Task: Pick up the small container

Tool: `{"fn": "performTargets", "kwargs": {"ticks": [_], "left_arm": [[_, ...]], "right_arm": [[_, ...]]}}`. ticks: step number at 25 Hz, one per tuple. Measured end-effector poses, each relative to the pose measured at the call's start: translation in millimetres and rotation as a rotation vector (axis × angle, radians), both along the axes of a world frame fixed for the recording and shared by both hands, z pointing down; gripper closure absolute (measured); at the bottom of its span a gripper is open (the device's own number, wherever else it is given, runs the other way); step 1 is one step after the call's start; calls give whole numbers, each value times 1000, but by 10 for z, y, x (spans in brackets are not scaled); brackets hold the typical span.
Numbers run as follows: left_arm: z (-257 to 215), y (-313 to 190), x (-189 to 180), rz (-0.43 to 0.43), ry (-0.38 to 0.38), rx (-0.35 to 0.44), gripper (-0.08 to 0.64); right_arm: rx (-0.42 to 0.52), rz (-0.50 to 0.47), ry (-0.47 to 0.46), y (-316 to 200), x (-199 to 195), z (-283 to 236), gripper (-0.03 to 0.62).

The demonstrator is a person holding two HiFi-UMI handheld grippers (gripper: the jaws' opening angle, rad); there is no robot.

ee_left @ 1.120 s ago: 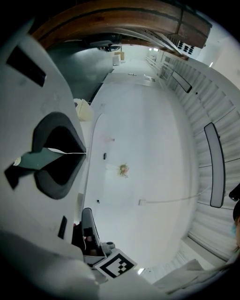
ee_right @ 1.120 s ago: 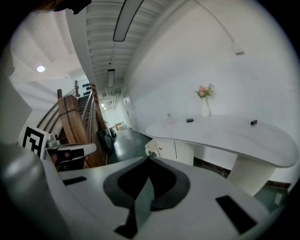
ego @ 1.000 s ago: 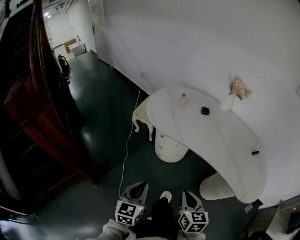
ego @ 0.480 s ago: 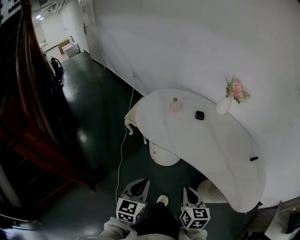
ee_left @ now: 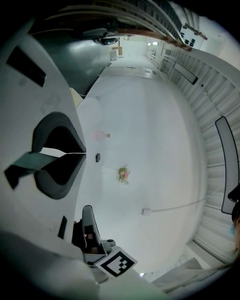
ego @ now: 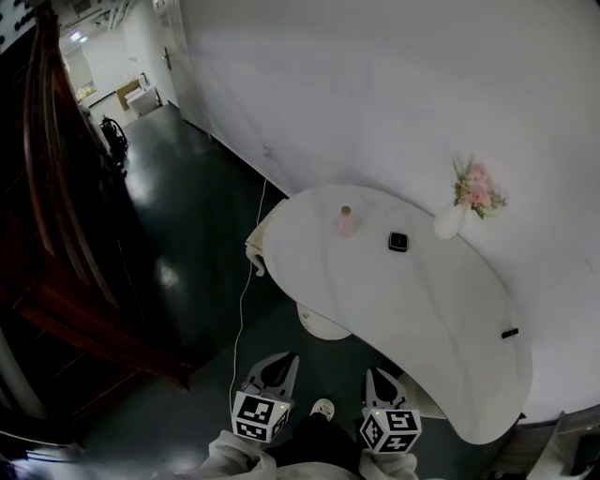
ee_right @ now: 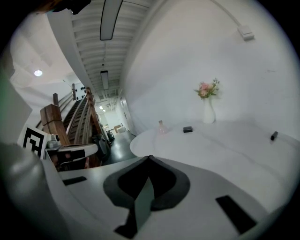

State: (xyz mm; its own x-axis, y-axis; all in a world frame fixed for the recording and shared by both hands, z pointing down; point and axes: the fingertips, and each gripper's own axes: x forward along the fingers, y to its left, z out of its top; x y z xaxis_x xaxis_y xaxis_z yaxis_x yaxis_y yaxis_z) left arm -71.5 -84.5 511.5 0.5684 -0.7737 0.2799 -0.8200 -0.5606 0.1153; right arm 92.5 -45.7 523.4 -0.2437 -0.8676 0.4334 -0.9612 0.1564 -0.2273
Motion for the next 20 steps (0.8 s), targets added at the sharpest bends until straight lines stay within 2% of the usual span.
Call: {"fn": "performTargets", "kwargs": {"ticks": [12, 16, 20], "left_arm": [[-35, -481, 277, -8, -4, 24, 543], [-33, -551, 260, -30, 2, 26, 543], [-26, -535, 304, -17, 8, 24, 543]], "right_arm": [[25, -3, -11, -544, 306, -8, 543], [25, -22, -12, -589, 287, 7, 543], [21, 0, -23, -565, 333, 44, 543]]}}
